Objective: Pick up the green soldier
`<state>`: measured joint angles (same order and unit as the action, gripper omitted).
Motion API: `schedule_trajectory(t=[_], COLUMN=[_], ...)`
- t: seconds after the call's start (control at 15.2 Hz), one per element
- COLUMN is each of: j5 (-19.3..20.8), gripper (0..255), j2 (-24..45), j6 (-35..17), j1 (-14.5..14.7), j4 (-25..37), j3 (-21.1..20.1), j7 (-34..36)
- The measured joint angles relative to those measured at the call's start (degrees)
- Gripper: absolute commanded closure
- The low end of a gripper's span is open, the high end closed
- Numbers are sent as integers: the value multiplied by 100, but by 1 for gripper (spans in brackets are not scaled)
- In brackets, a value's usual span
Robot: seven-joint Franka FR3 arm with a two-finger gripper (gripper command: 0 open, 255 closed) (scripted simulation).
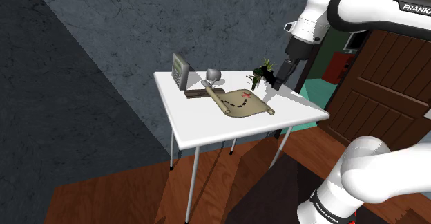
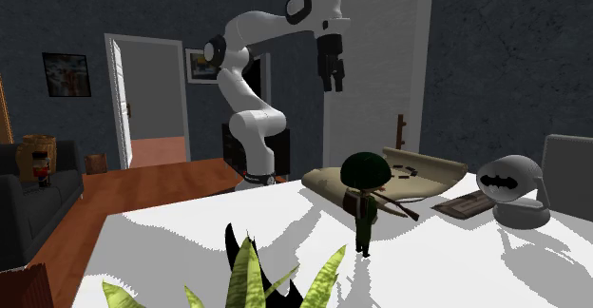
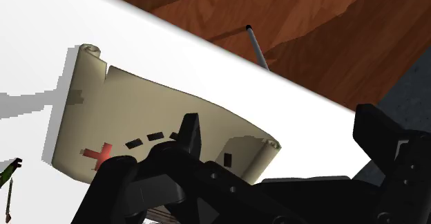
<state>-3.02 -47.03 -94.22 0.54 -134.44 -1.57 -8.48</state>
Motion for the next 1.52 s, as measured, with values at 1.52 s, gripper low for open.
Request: schedule_trajectory(t=[1.52], j5=[-114], gripper=[0], j2=[3580], j6=[-1165], j1=[-449], j4=[2306], j3=[2049], j7=[-2161])
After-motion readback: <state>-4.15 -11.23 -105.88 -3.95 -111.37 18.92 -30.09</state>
